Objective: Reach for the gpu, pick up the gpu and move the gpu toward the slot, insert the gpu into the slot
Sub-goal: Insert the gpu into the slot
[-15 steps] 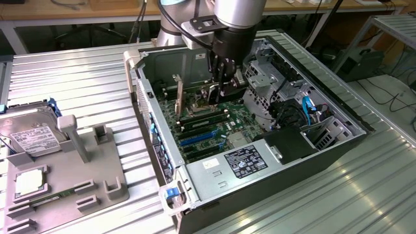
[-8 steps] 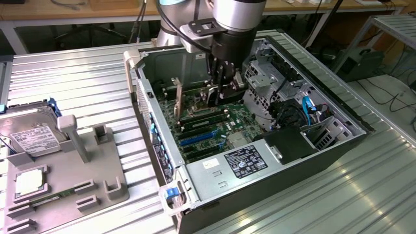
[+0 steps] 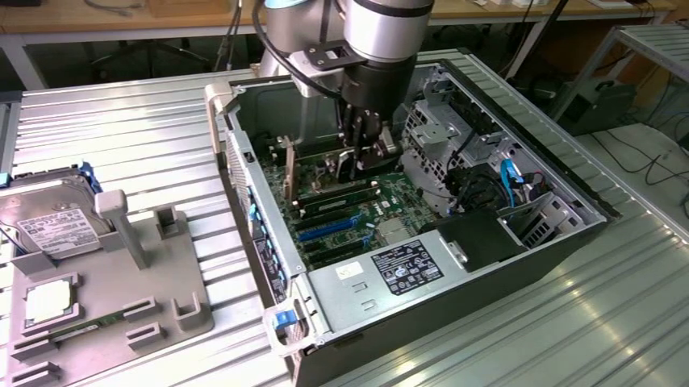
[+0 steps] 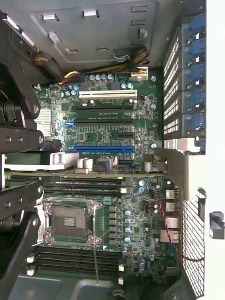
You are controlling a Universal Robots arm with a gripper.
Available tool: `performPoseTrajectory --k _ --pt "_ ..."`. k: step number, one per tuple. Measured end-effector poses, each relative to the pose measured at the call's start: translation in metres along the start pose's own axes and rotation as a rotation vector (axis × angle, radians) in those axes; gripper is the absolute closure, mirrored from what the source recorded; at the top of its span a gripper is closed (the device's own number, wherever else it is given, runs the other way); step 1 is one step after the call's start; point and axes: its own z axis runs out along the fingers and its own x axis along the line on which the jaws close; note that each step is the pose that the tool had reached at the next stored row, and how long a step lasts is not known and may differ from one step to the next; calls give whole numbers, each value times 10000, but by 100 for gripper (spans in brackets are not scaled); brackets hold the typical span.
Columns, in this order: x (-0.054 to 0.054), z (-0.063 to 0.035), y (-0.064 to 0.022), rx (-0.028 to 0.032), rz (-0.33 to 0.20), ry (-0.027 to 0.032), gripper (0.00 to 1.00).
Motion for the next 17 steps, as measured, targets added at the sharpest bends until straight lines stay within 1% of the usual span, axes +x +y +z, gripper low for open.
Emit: performPoseTrajectory --k 6,12,17 --pt "51 18 6 0 -4 1 72" --pt "59 96 40 -14 -7 3 72" --pt "77 115 48 -21 -10 3 72"
